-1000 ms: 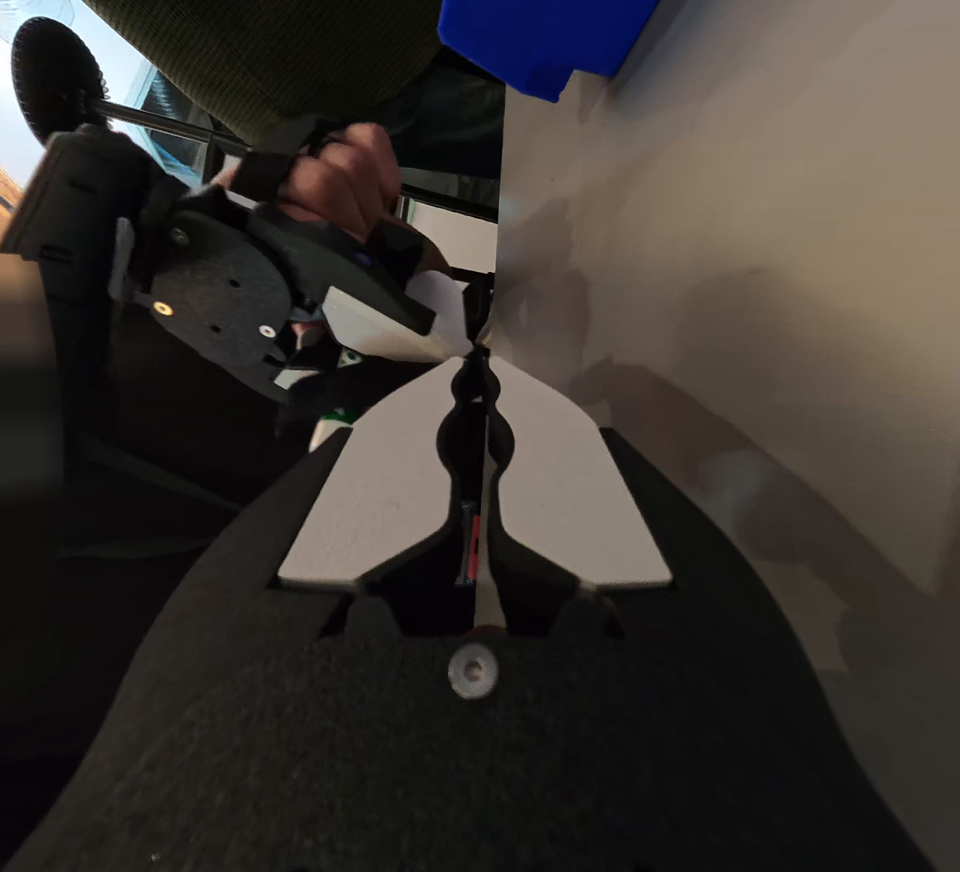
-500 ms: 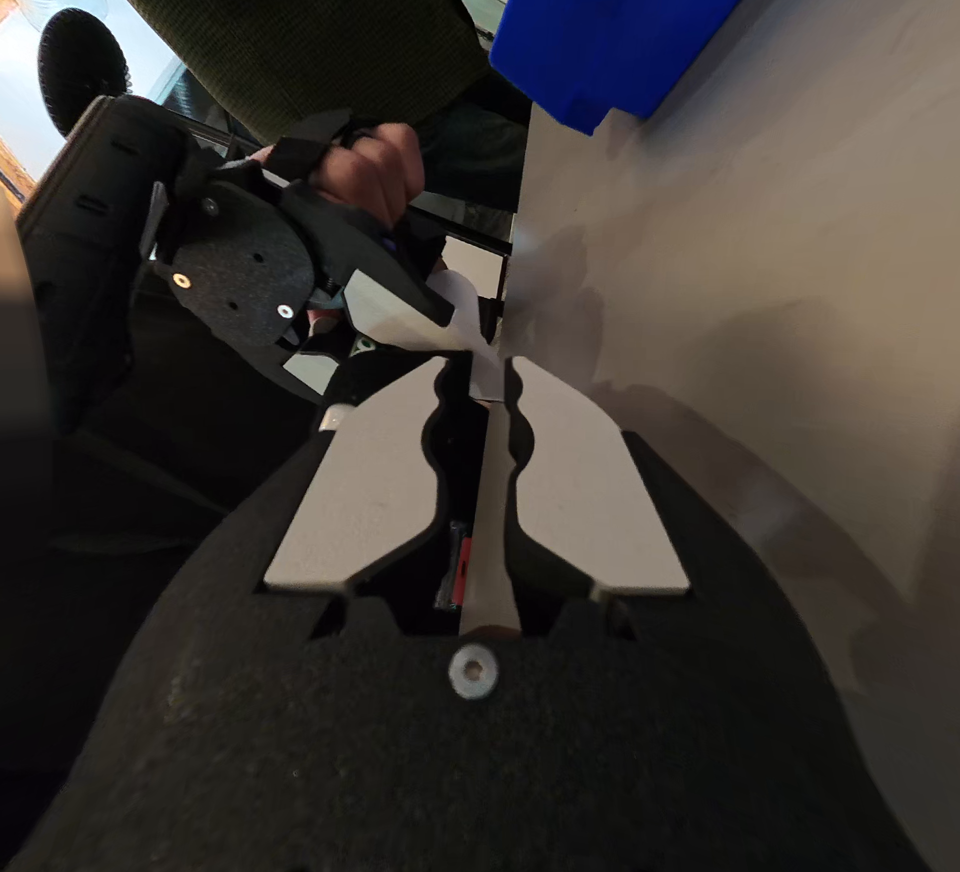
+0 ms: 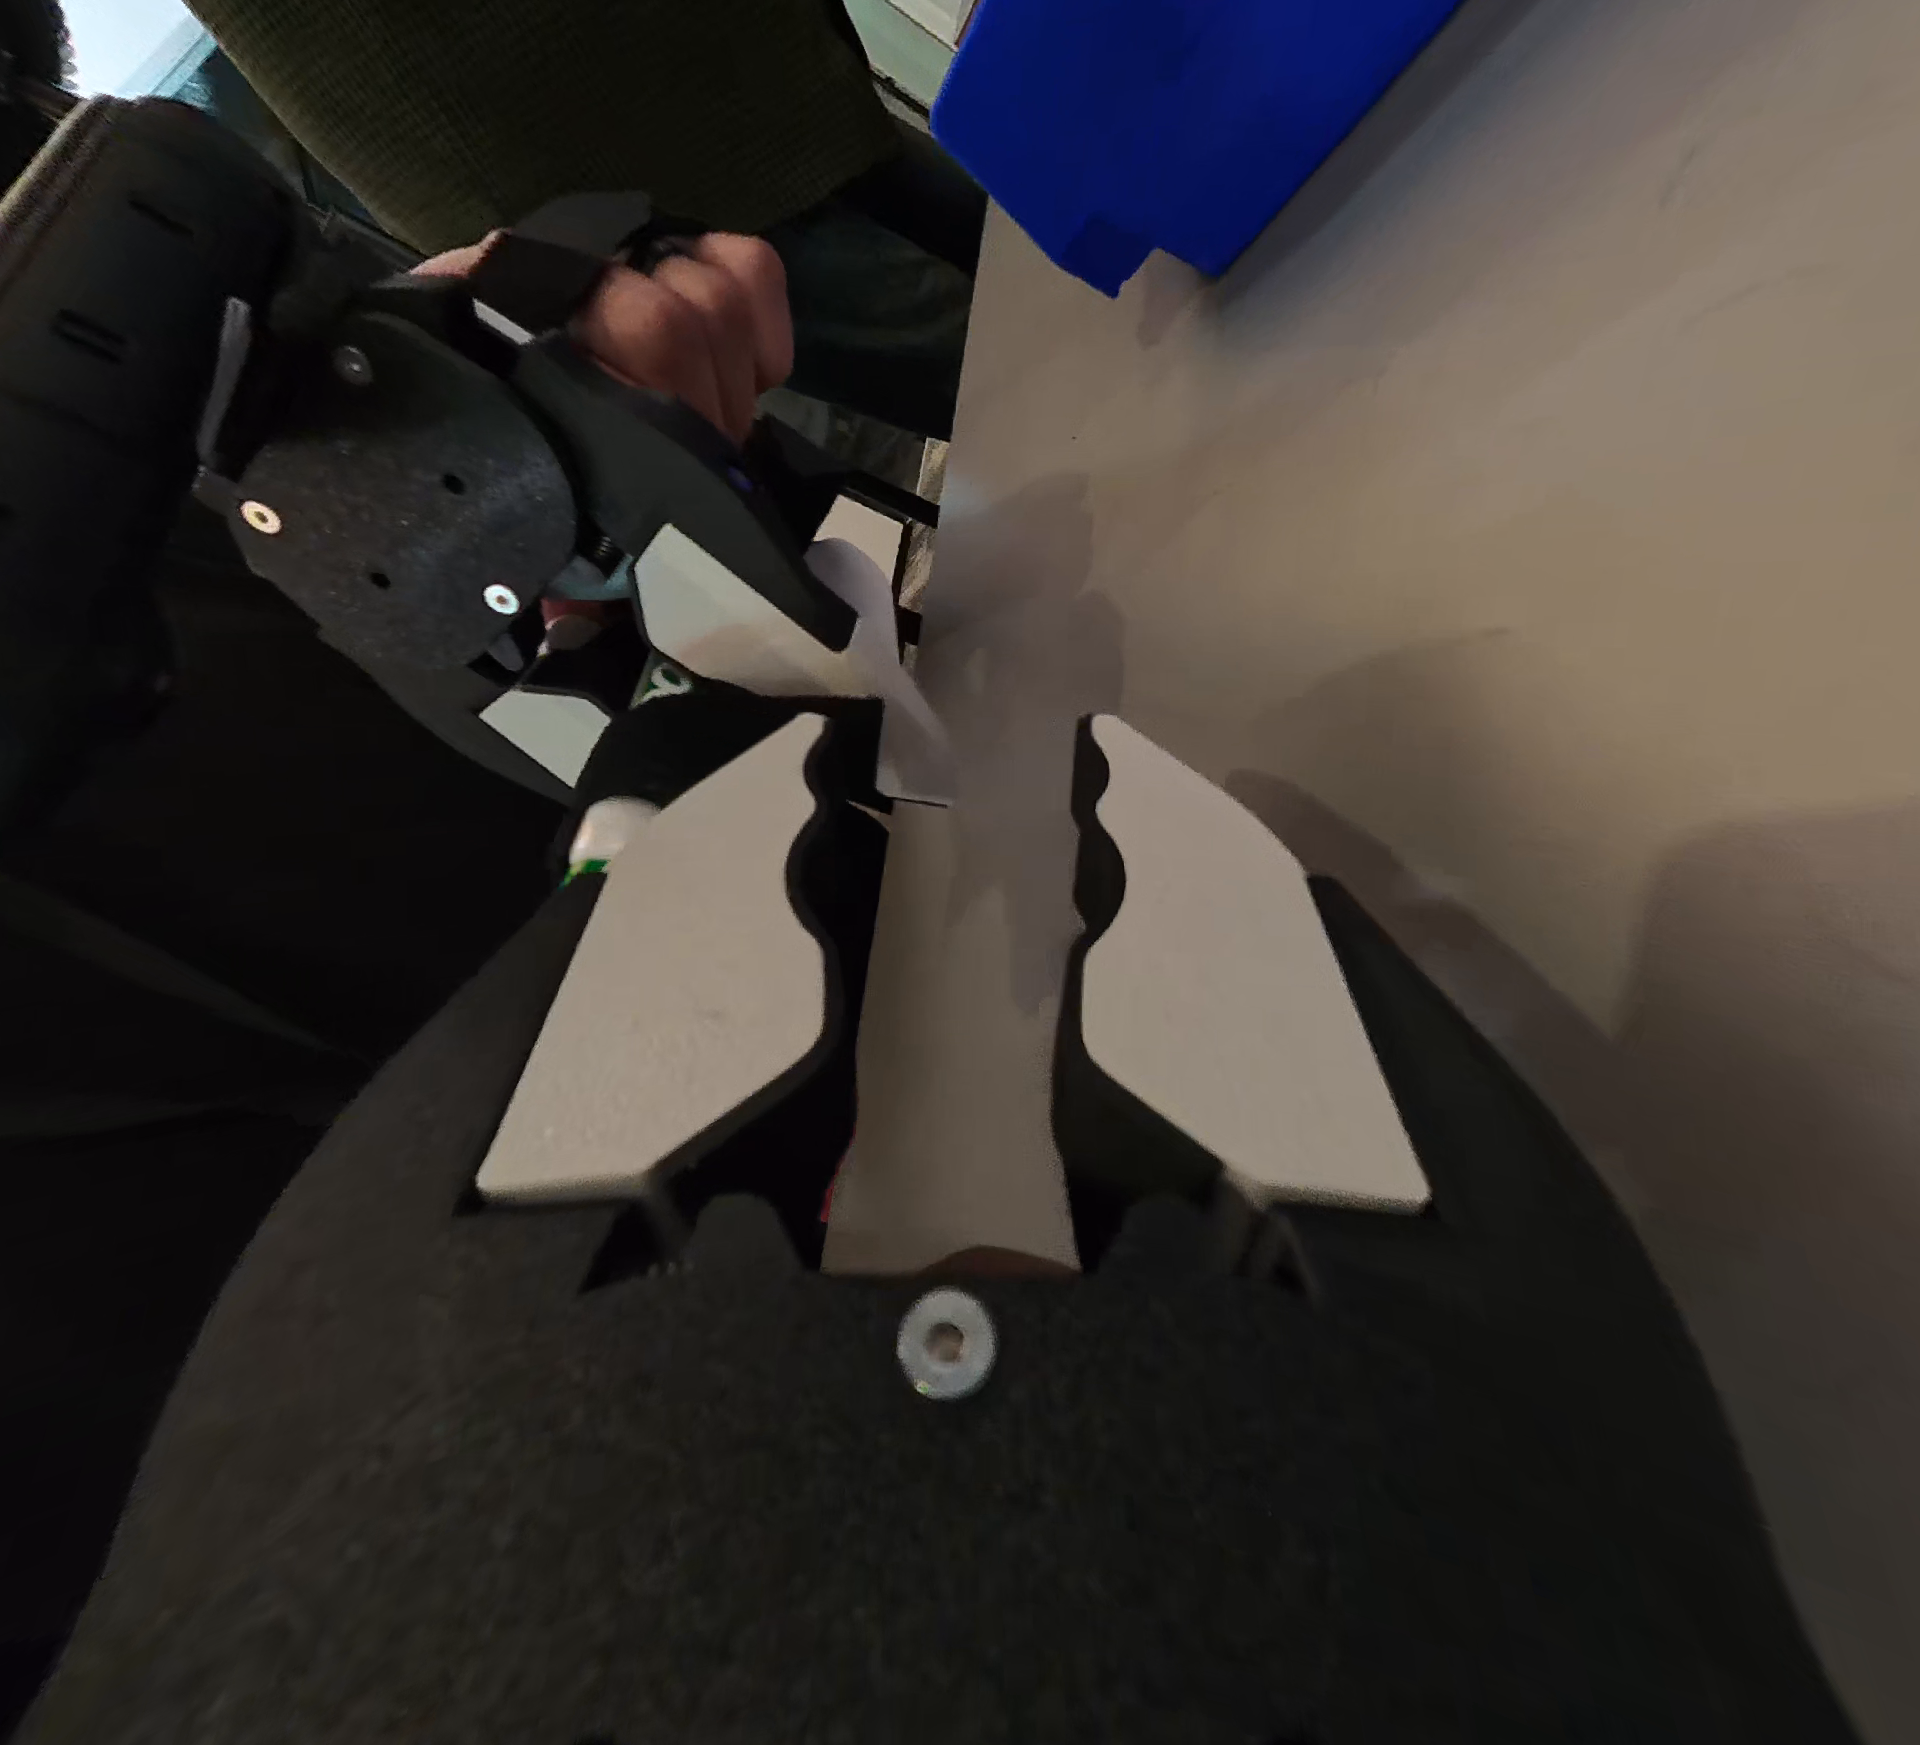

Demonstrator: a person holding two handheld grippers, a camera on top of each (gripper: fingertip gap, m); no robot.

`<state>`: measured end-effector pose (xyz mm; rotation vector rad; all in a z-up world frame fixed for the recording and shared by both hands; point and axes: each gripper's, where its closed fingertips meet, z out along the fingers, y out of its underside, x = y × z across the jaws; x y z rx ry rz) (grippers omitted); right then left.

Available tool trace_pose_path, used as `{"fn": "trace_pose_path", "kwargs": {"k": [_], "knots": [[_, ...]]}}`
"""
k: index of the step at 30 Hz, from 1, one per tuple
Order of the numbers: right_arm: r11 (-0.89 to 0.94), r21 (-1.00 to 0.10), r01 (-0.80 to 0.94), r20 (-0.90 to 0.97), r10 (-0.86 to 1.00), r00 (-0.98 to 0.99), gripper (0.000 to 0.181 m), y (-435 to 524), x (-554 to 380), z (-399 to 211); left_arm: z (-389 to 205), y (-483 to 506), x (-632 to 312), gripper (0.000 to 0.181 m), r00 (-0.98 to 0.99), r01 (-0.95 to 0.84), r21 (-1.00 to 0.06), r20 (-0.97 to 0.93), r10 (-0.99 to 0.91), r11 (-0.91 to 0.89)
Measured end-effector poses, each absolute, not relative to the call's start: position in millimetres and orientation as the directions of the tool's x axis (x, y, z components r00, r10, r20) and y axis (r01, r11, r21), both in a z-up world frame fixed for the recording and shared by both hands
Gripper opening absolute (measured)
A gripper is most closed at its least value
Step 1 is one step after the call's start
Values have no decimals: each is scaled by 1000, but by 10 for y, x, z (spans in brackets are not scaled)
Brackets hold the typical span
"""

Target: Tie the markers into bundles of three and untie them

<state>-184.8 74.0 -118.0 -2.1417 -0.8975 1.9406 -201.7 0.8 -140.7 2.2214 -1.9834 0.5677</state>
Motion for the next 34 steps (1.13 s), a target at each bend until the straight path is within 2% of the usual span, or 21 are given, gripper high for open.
{"fn": "trace_pose_path", "kwargs": {"k": [2,6,14,29,34], "knots": [[-813,-478,333,-859,511,15,42,765,-1844,-1190,-1402,-1,-2019,42,76,-976,-163,350,-934,-141],[-759,-571,312,-802,597,-14,32,776,-1828,-1142,-1400,-12,-2027,42,72,-977,-165,354,-933,-138],[-574,-778,255,-605,794,-58,38,735,-1832,-1088,-1376,-46,-2026,42,62,-976,-173,371,-927,-134],[-548,-817,181,-566,822,-64,38,770,-1695,-1008,-1365,-73,-2030,42,56,-978,-167,373,-926,-127],[-543,-825,156,-545,838,30,37,764,-1529,-1024,-1424,-48,-2053,42,73,-978,-156,380,-922,-141]]}}
